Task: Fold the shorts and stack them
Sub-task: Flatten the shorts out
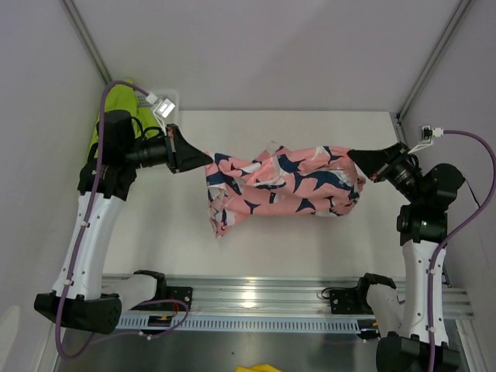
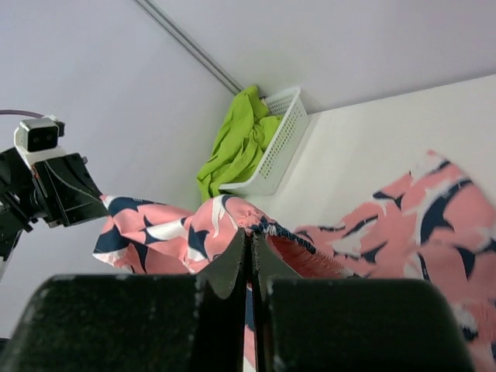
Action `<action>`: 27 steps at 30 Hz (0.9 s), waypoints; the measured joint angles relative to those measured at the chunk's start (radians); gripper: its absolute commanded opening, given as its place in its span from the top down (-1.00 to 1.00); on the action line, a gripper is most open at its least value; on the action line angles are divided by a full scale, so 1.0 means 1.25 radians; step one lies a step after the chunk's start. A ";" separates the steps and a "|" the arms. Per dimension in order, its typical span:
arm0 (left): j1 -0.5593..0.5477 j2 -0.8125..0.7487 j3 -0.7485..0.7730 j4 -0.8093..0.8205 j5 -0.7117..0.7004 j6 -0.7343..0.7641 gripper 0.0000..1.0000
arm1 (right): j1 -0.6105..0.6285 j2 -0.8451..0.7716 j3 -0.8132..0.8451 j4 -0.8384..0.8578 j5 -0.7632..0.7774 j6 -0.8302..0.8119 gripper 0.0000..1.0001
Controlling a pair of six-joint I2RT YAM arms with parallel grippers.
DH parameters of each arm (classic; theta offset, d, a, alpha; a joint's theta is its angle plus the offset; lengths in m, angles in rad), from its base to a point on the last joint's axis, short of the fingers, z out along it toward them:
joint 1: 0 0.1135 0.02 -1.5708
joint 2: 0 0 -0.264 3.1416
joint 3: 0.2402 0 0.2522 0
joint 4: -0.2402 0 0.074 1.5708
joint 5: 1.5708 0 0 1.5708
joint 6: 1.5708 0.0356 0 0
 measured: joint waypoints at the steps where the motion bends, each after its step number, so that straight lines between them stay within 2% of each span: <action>1: 0.000 0.010 0.000 -0.003 0.000 0.005 1.00 | -0.003 -0.003 0.010 -0.006 0.003 -0.001 1.00; 7: 0.000 0.152 -0.042 0.008 -0.046 0.036 1.00 | -0.067 0.095 0.048 -0.086 0.054 -0.008 1.00; 12: -0.013 0.299 -0.168 -0.002 -0.156 0.043 0.99 | -0.125 0.261 -0.063 -0.072 0.061 0.015 1.00; 13: -0.022 0.323 -0.170 -0.018 -0.189 0.046 0.91 | -0.128 0.298 -0.094 -0.073 0.067 0.019 1.00; 14: -0.032 0.342 -0.169 -0.028 -0.224 0.051 0.61 | -0.130 0.329 -0.123 -0.074 0.073 0.020 1.00; 16: -0.048 0.359 -0.166 -0.045 -0.283 0.059 0.32 | -0.130 0.365 -0.163 -0.081 0.085 0.020 1.00; 17: -0.054 0.361 -0.166 -0.049 -0.308 0.060 0.10 | -0.130 0.372 -0.176 -0.082 0.091 0.019 1.00; 22: -0.061 0.316 -0.166 -0.037 -0.382 0.044 -0.25 | -0.131 0.376 -0.177 -0.070 0.119 -0.015 1.00; 27: -0.062 0.176 -0.185 0.000 -0.446 0.025 -0.27 | -0.131 0.399 -0.170 -0.060 0.148 -0.042 1.00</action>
